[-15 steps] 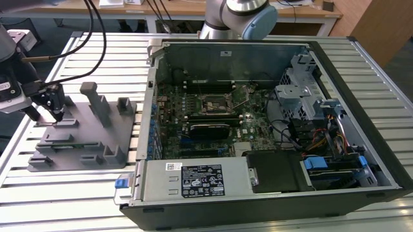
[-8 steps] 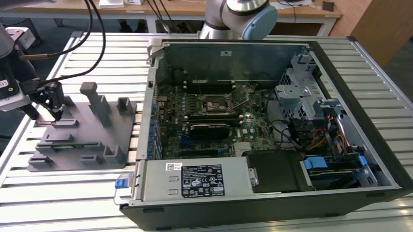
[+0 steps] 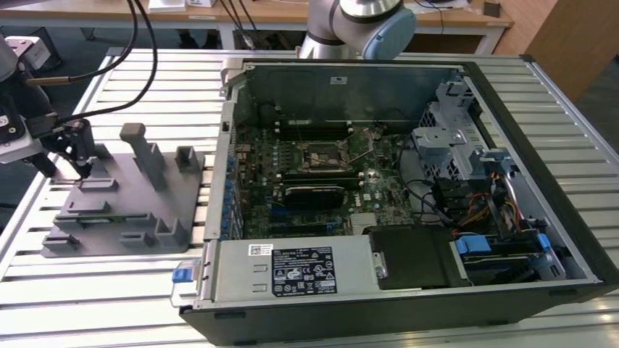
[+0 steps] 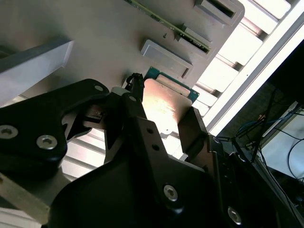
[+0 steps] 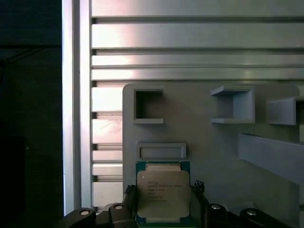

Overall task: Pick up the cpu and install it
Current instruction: 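Pick up the cpu and move it towards the insertion slot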

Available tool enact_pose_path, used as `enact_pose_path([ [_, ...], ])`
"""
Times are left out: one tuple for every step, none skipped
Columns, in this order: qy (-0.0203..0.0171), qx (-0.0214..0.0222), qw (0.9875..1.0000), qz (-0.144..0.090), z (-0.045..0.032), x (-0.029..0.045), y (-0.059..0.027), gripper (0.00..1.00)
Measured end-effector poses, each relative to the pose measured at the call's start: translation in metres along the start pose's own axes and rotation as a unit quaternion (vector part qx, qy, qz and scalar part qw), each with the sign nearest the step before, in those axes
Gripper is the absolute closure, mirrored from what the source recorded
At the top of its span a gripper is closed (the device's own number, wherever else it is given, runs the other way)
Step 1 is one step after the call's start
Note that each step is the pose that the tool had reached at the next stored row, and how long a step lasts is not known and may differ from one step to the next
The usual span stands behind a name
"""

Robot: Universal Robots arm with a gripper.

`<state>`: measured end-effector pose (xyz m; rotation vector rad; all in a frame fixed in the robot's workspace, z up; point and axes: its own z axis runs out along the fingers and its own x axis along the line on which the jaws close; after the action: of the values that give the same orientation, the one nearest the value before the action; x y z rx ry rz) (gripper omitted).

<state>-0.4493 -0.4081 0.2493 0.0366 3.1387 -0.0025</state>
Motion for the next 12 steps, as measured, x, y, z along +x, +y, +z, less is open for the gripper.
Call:
enact_pose_path([
  [0.0, 0.0, 1.0, 0.0, -0.0005, 0.0, 0.0, 0.47],
  [0.0, 0.0, 1.0, 0.0, -0.001, 0.0, 0.0, 0.47],
  [-0.0001, -0.0001, 1.0, 0.0, -0.0013, 0.0, 0.0, 0.47],
  [-0.0001, 0.0, 1.0, 0.0, -0.0016, 0.0, 0.0, 0.47],
  [0.0, 0.0, 1.0, 0.0, -0.002, 0.0, 0.0, 0.47],
  [0.0, 0.0001, 1.0, 0.0, -0.0026, 0.0, 0.0, 0.47],
  [0.0, 0.0001, 1.0, 0.0, -0.0031, 0.0, 0.0, 0.47],
  [0.0, 0.0, 1.0, 0.0, -0.0036, 0.0, 0.0, 0.47],
  [0.0, 0.0, 1.0, 0.0, -0.0042, 0.0, 0.0, 0.47],
  [0.0, 0.0, 1.0, 0.0, -0.0048, 0.0, 0.0, 0.47],
  [-0.0001, 0.0, 1.0, 0.0, -0.0056, 0.0, 0.0, 0.47],
  [0.0, 0.0, 1.0, 0.0, -0.0064, 0.0, 0.0, 0.47],
])
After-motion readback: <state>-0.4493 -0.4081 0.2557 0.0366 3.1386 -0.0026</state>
